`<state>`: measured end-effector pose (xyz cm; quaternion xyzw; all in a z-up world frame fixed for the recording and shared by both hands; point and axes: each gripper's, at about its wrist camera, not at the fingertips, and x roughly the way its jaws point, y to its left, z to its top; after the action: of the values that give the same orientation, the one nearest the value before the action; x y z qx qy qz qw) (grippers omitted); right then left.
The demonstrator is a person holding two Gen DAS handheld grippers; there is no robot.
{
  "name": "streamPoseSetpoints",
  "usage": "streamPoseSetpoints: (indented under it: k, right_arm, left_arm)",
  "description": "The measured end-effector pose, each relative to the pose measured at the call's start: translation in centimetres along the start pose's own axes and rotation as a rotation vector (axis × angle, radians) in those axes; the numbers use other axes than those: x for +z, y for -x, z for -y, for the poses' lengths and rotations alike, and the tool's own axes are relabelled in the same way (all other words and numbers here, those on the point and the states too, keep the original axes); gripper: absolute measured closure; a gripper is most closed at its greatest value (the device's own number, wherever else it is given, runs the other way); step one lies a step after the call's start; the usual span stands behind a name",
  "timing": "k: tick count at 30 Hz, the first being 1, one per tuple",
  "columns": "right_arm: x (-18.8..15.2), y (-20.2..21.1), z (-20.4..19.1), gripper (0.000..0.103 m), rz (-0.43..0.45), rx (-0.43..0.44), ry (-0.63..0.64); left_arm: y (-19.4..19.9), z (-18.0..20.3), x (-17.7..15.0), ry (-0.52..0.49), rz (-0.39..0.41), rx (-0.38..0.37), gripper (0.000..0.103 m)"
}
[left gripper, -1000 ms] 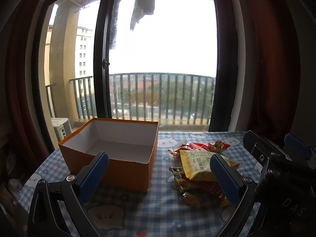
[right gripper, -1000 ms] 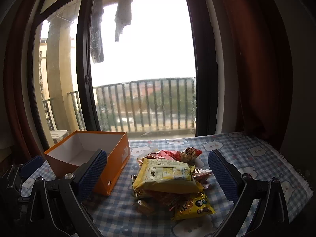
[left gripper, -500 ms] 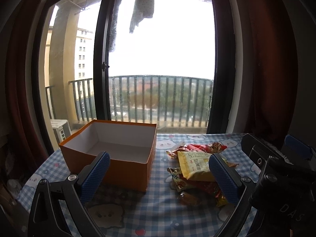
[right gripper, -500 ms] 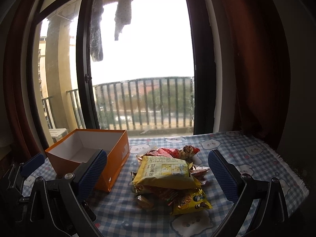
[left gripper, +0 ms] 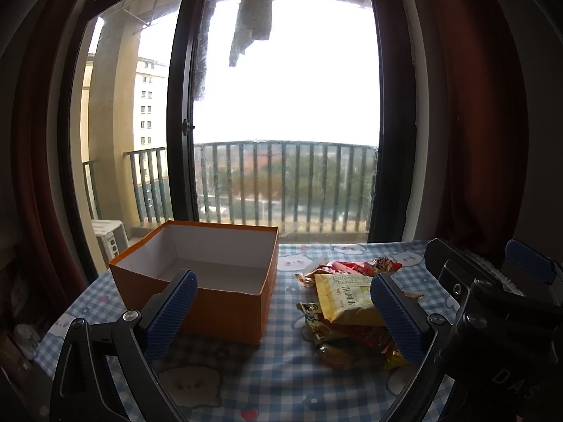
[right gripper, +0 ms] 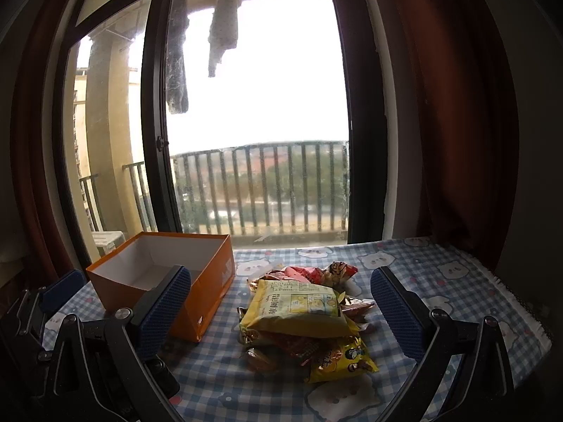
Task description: Organize snacks
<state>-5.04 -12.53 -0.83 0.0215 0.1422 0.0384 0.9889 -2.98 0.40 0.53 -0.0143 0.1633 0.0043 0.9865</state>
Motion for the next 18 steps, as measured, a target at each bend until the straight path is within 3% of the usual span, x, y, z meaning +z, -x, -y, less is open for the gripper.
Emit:
streamPoseSetpoints:
  k: [18]
  right_arm:
    - [-0.22,0.29,0.16,0.0,-0.002,-0.011,-0.015]
  left_arm:
    - [0.26,0.42,-0.02,-0.013,-0.006,-0.008,0.005]
